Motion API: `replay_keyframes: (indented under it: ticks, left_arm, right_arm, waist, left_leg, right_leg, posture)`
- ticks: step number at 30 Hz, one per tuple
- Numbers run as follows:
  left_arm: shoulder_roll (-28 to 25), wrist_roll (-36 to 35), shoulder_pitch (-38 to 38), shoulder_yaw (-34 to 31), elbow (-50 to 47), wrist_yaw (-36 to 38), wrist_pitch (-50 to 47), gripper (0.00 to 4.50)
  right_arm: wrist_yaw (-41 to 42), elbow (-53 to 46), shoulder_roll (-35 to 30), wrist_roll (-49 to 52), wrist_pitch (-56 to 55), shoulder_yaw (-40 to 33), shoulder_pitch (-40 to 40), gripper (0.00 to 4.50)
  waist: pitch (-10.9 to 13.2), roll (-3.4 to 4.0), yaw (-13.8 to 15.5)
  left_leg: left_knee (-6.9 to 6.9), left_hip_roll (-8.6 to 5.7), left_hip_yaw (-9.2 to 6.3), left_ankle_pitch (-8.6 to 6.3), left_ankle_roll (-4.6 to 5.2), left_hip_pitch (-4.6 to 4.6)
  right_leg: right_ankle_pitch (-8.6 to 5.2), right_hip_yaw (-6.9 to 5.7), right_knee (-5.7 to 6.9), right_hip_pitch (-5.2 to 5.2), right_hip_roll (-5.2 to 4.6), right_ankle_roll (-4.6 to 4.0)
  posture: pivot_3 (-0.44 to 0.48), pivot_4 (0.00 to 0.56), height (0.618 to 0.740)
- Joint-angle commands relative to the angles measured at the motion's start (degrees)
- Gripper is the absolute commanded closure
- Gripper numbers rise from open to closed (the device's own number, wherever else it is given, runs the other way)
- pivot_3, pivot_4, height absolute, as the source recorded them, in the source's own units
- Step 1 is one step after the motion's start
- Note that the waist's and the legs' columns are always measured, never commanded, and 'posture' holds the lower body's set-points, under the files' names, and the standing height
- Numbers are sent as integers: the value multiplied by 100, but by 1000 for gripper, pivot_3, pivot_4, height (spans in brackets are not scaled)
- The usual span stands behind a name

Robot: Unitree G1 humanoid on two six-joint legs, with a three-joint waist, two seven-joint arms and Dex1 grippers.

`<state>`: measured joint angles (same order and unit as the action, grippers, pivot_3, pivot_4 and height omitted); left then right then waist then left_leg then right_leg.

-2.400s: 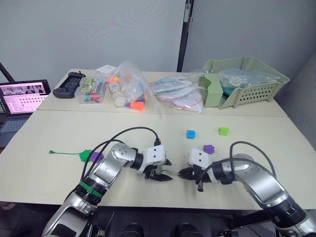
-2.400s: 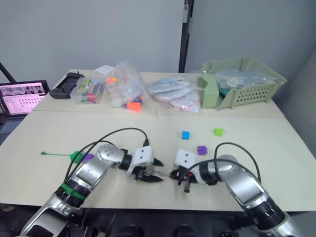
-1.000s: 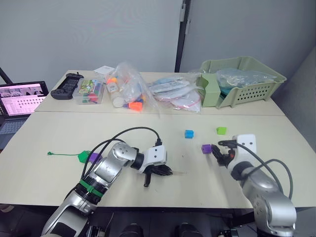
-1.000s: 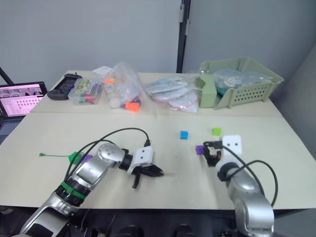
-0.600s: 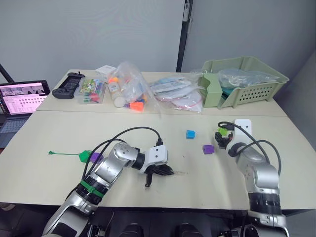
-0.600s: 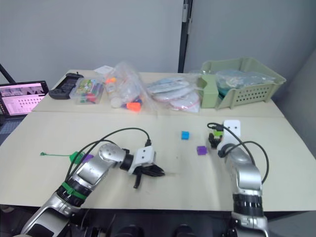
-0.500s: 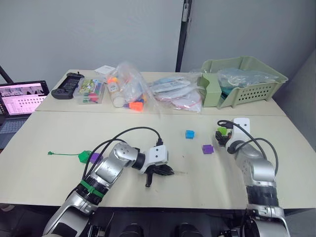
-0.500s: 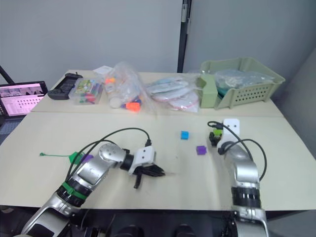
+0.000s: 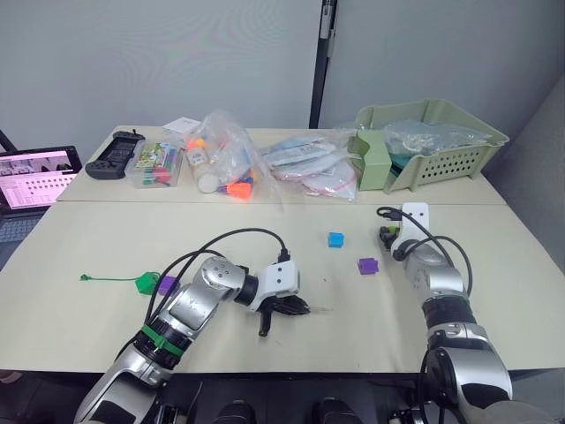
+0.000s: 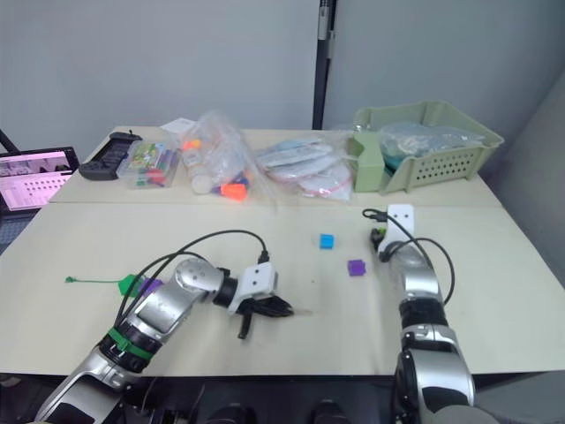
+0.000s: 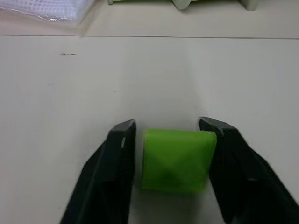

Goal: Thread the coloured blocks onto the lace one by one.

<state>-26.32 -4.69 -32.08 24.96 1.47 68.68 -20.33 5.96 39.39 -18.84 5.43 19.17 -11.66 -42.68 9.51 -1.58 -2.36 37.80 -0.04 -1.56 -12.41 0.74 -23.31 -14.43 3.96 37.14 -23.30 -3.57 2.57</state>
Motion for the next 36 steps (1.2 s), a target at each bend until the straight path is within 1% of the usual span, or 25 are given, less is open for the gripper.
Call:
replay_keyframes:
  ticks: [1, 3, 8, 12, 14, 16, 18, 21, 23, 25, 28, 30, 33, 36]
  left_arm:
    - [-24, -95, -2, -86, -208, -15, -42, 4500]
    - [-31, -99, 2, -85, -212, -17, -50, 4500]
    - [-38, -108, 6, -87, -216, -10, -65, 4500]
    - [-39, -118, 3, -85, -195, 10, -66, 4500]
    - [-37, -121, 3, -78, -190, 18, -64, 4500]
    - [-43, -125, 6, -79, -191, 25, -61, 4500]
    - [-52, -130, 10, -85, -187, 39, -58, 4500]
    - [-65, -130, 14, -90, -168, 55, -48, 4500]
    - [-84, -135, 22, -100, -163, 69, -42, 4500]
    - [-102, -140, 25, -111, -151, 83, -34, 4500]
    - [-132, -146, 19, -125, -115, 115, -13, 4500]
    - [-153, -150, 7, -134, -89, 140, 5, 4500]
    - [-189, -159, -4, -157, -85, 173, 7, 4500]
    - [-384, -222, 31, -239, -246, 270, -27, 4500]
  right_arm:
    - [-77, -371, 5, 100, 58, -105, 74, 3320]
    - [-132, -820, 54, 176, 177, -147, 214, 3320]
    - [-360, -2400, 196, 320, 791, -263, 720, 3320]
    - [-661, -4499, 370, 404, 1731, -232, 1423, 3320]
    - [-757, -5214, 492, 417, 2160, -183, 1676, 3320]
    - [-818, -5634, 569, 394, 2452, -137, 1810, 3320]
    - [-895, -6209, 679, 383, 2758, -3, 2017, 3320]
    - [-1096, -7644, 937, 367, 3385, 391, 2663, 3320]
    - [-1195, -8386, 1026, 329, 3748, 626, 2995, 3320]
    - [-1293, -8917, 1140, 314, 4073, 820, 3212, 3320]
    - [-1438, -9597, 1374, 378, 4618, 1306, 3547, 3320]
    - [-1474, -9783, 1506, 421, 4852, 1583, 3764, 3320]
    - [-1499, -9756, 1663, 409, 4872, 1826, 4084, 3320]
    - [-1452, -9357, 1672, 331, 4566, 1962, 4273, 3320]
  waist:
    - [0, 0, 1]
    - [0, 1, -2]
    - [0, 3, -7]
    - [-1, 7, 8]
    - [-1, 7, 9]
    - [-1, 7, 4]
    - [-1, 7, 3]
    - [-2, 8, 6]
    - [-2, 9, 7]
    - [-2, 10, 8]
    - [-3, 10, 19]
    - [-3, 10, 10]
    - [-3, 10, 12]
    - [-3, 10, 5]
  left_leg:
    - [0, 0, -1, 0, 0, 0]
    - [0, 0, -4, 0, 0, 0]
    - [-2, 1, -17, 0, 0, -3]
    - [-2, 2, -21, 0, 0, -5]
    - [-3, 2, -25, 0, 0, -9]
    - [-2, 0, -21, 0, 0, -8]
    - [-2, 2, -17, 0, 0, -6]
    - [-3, 4, -18, 0, 0, -7]
    - [-4, 4, -20, 0, 0, -17]
    - [-2, 2, -19, 0, 0, -26]
    - [3, 3, -18, 0, 0, -28]
    - [3, 6, -17, 0, 0, -25]
    - [3, 7, -14, 0, 0, -25]
    - [3, 7, -12, 0, 0, -26]
  right_leg:
    - [0, 0, 0, 0, 0, 0]
    - [0, 0, 0, 0, 0, 0]
    - [0, 2, 2, -6, 0, 0]
    - [0, 1, 5, -9, 0, 0]
    - [0, 0, 6, -11, -1, 1]
    - [0, 2, 3, -11, -1, 1]
    - [-1, 2, 0, -11, -1, 1]
    - [-1, 0, 3, -13, 3, 1]
    - [-1, -1, 3, -23, 4, 1]
    - [-1, 1, 1, -30, 2, 1]
    - [-2, 0, -1, -31, 1, 2]
    - [-2, -1, -2, -31, 3, 2]
    - [-2, 0, -4, -31, 3, 2]
    - [-3, 1, -6, -32, 3, 2]
  posture:
    - [0, 150, 740]
    - [0, 150, 740]
    - [0, 150, 740]
    - [0, 150, 740]
    - [0, 150, 740]
    - [0, 150, 740]
    - [0, 150, 740]
    - [0, 150, 740]
    - [0, 150, 740]
    - [0, 150, 740]
    - [0, 150, 740]
    - [0, 150, 740]
    - [0, 150, 740]
    - [0, 150, 740]
